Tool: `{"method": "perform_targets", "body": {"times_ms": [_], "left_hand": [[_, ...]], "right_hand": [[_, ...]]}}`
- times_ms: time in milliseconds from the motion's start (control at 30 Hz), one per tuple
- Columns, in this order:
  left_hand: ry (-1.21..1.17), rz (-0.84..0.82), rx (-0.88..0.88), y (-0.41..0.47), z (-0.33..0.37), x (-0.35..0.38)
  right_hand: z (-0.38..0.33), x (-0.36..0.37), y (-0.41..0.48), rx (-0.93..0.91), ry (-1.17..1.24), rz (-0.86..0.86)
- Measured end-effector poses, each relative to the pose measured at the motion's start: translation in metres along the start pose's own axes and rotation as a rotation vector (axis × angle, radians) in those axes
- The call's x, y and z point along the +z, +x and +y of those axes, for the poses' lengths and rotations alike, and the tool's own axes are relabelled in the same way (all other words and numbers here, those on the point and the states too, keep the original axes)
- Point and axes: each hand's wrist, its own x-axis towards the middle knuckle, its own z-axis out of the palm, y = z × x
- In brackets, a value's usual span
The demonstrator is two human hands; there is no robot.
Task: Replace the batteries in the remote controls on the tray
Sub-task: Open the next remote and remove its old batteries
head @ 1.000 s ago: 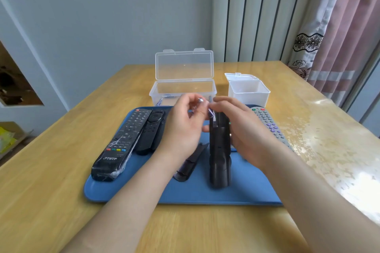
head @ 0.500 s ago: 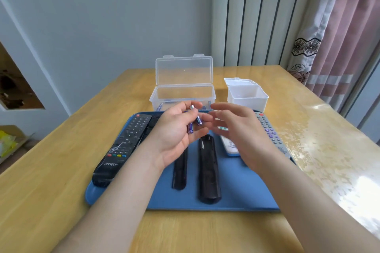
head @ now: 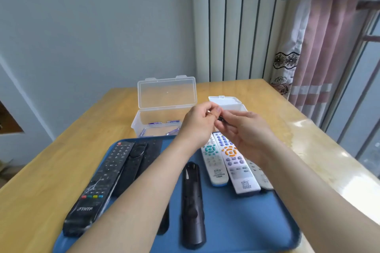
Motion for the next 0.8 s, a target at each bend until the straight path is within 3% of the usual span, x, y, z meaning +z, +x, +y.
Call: {"method": "perform_targets", "body": {"times_ms": [167, 300, 433, 633, 800], "left_hand": [[-0.015, 0.065, -0.036, 0.045, 0.004, 0.017], [0.078, 0.072, -0.082, 0.070, -0.005, 0.014], [0.125, 0.093, -0.094, 0.073, -0.020, -0.020], [0.278, 0.013, -0.221, 0.066, -0.043, -0.090], [0.450, -0.154, -0.307, 0.070, -0.061, -0.117]], "right_hand": [[-0.019, -0.015, 0.043, -0.167, -0.396, 0.170], [-0.027, -0.023, 0.073, -0.276, -0.861, 0.275], [-0.024, -0.025, 0.086, -0.281, -1.269, 0.158], [-0.019, 0.008, 0.091, -0.377, -1.301, 0.015], [-0.005, 0.055, 0.101, -0.334, -1.580, -0.232]]}}
